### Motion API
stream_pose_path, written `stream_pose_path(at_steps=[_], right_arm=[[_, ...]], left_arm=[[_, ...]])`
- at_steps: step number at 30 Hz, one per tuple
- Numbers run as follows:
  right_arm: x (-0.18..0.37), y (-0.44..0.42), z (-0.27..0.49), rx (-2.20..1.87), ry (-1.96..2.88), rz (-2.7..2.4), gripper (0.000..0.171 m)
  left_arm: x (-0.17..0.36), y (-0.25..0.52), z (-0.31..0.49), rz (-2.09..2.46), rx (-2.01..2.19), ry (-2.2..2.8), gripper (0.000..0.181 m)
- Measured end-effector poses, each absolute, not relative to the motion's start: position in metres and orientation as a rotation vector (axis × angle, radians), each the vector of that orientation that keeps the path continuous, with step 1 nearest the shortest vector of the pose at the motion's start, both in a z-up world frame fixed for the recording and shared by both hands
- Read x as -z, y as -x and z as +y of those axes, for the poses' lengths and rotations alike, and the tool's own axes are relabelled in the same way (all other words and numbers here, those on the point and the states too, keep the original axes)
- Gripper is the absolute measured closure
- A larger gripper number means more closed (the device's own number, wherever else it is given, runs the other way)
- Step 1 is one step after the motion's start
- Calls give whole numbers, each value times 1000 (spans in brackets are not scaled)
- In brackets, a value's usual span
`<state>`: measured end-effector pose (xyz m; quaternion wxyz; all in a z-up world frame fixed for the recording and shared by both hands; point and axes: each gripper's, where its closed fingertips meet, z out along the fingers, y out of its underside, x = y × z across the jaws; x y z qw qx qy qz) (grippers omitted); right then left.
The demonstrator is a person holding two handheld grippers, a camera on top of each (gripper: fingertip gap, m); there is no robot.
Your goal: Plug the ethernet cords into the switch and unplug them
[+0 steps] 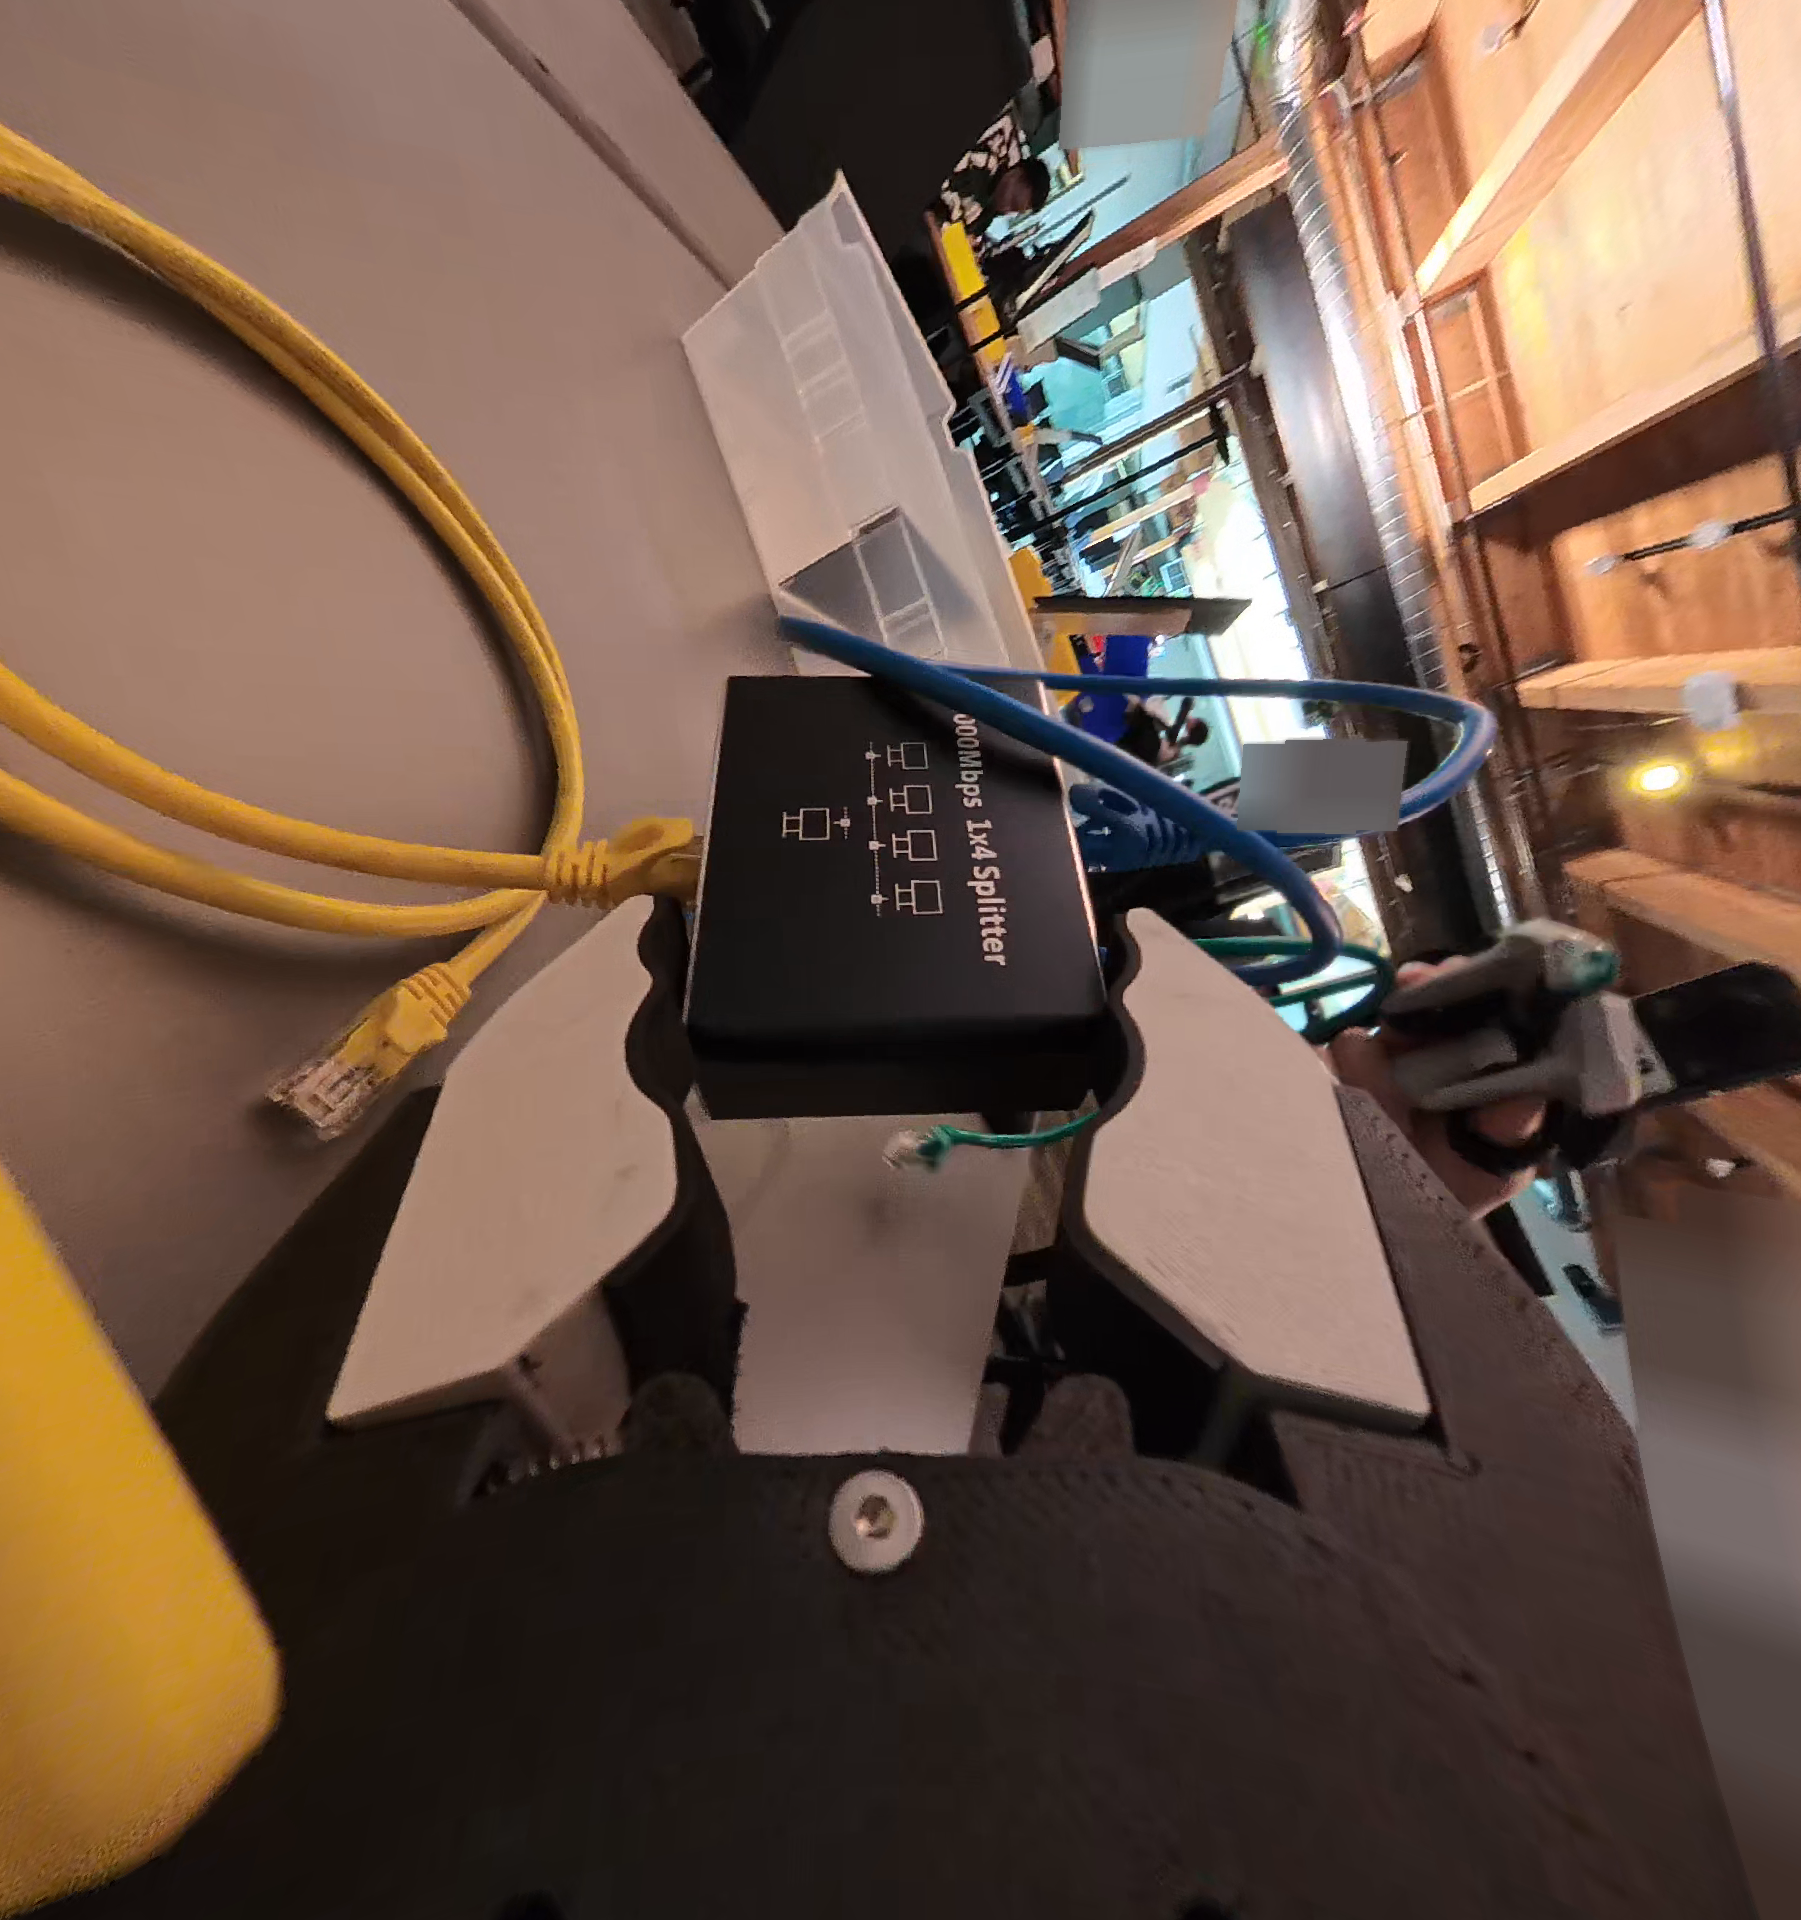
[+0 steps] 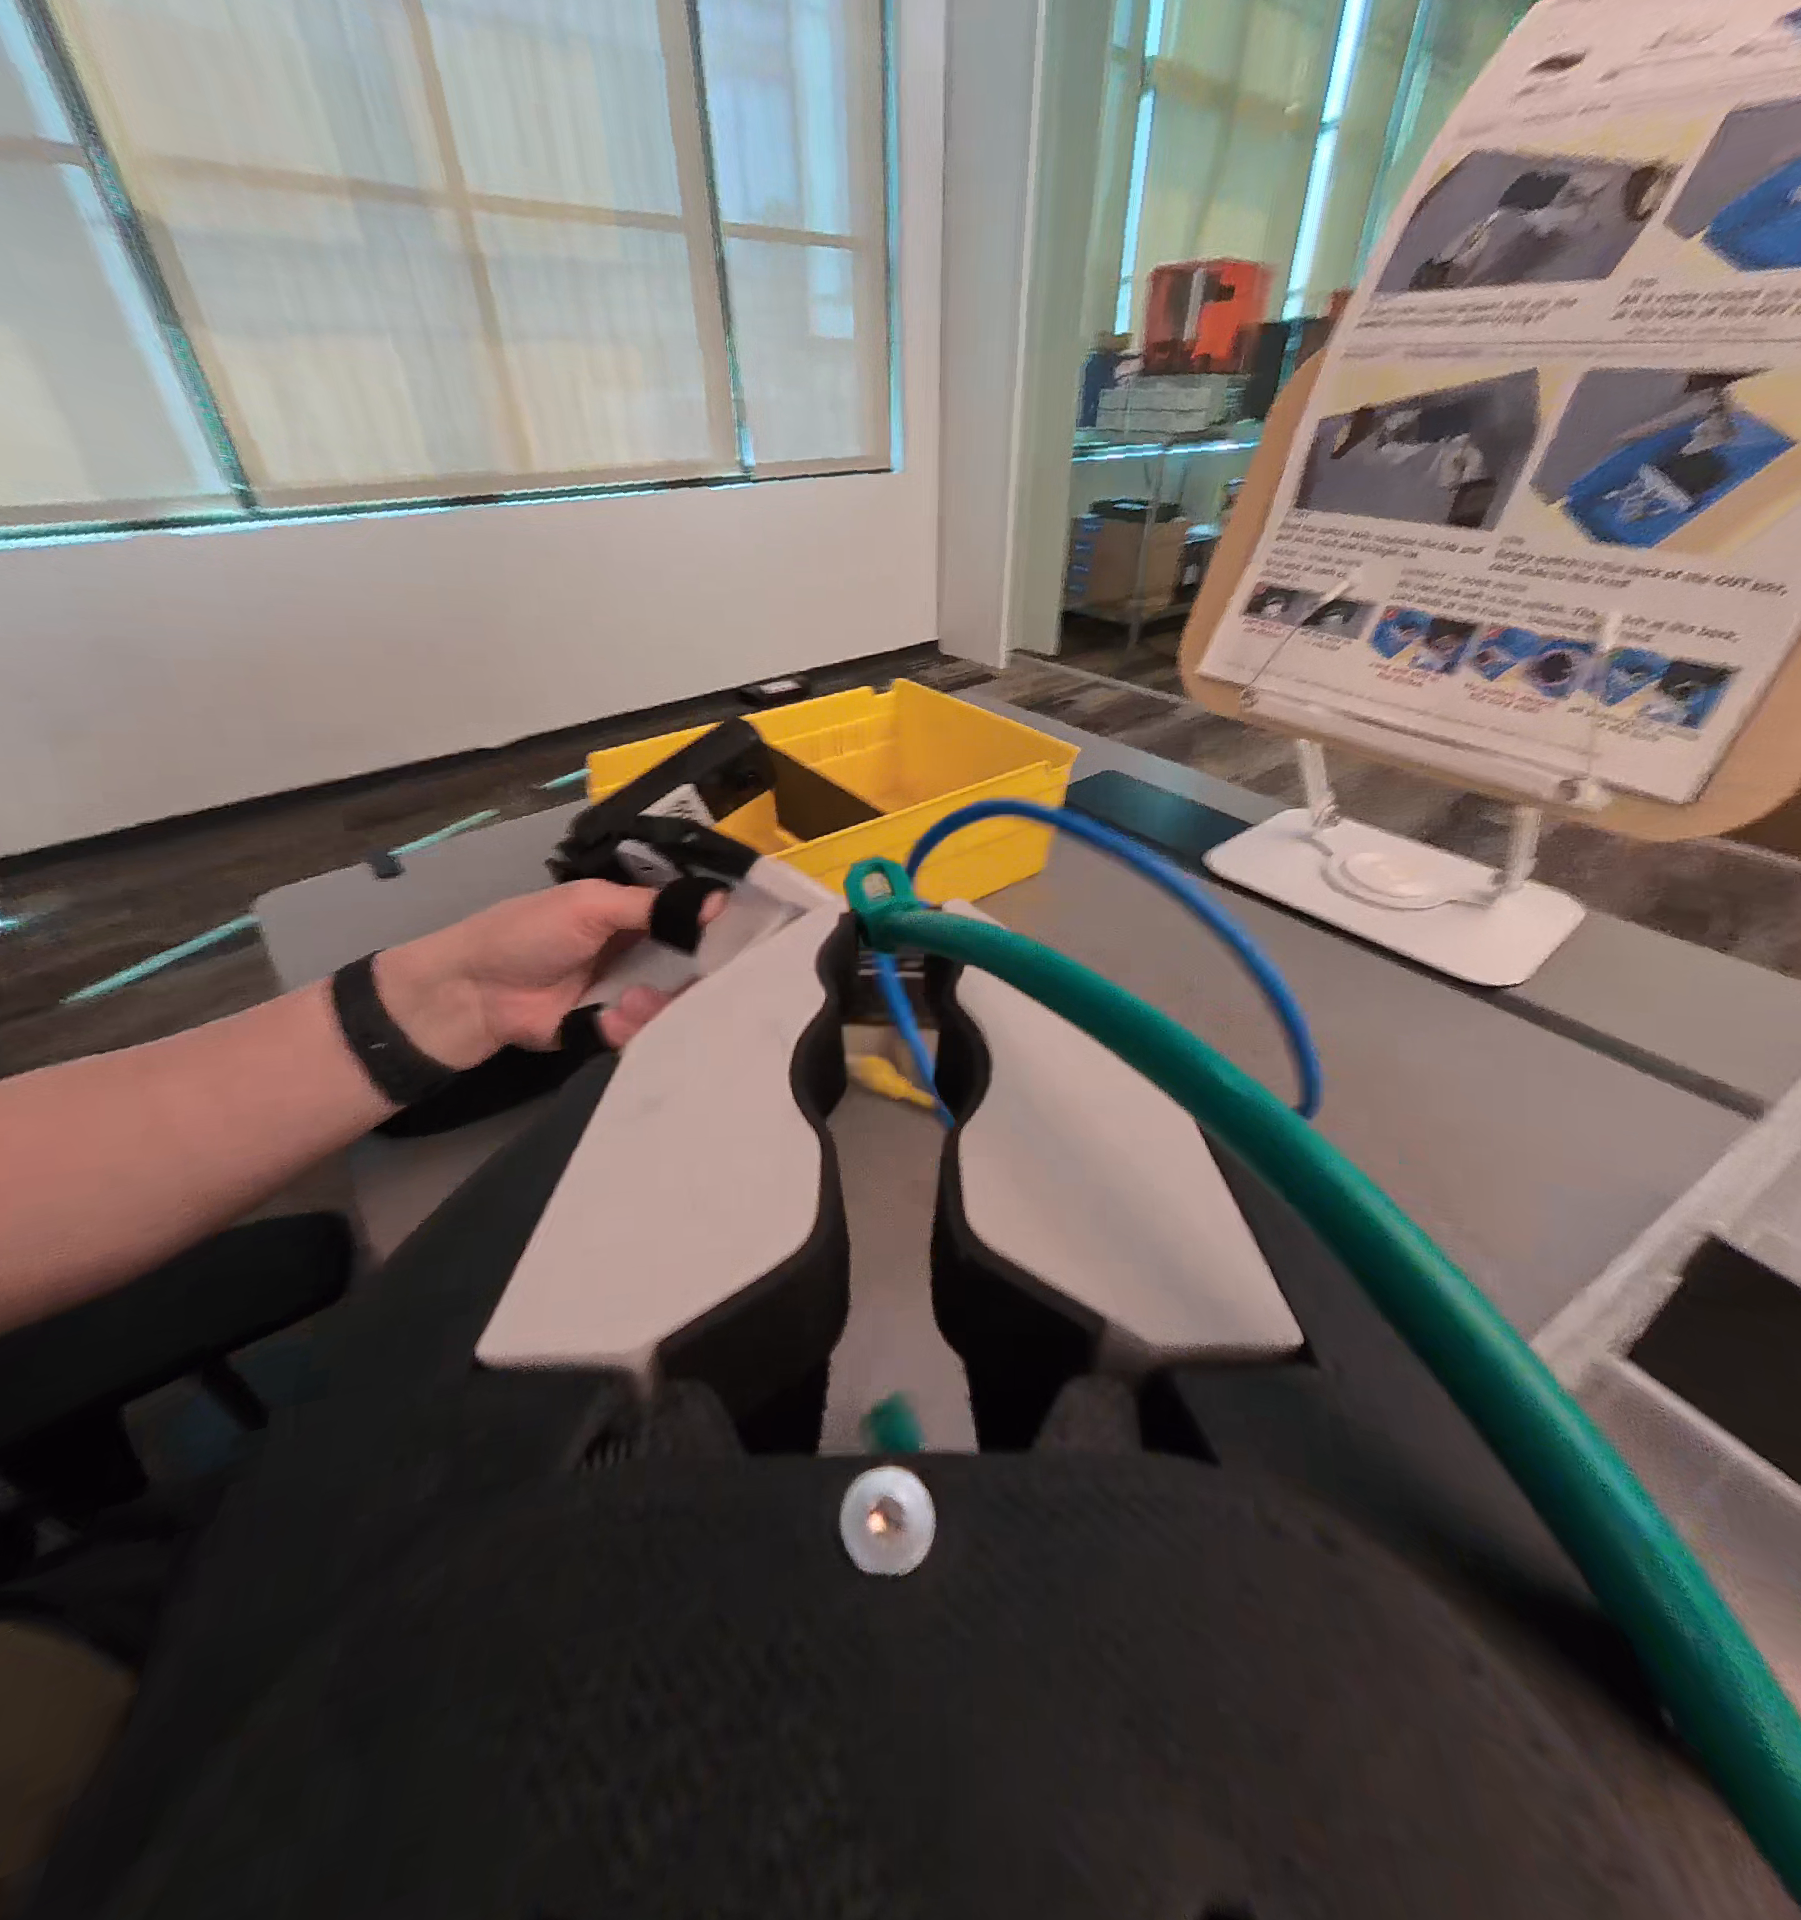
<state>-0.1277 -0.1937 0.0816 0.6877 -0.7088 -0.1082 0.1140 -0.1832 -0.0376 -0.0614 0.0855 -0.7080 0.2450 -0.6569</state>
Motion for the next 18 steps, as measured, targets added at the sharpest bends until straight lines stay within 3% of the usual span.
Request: stream_pose_path(at_steps=[5, 13, 18], right_arm=[[-76, 167, -217, -296, 1554, -312, 158], [-5, 196, -137, -177, 1703, -296, 158], [4, 198, -112, -164, 1709, -316, 158]], left_arm=[[47, 179, -28, 606, 2074, 2062, 105], [13, 172, -24, 542, 2088, 1943, 106], [7, 170, -26, 527, 2099, 1933, 106]])
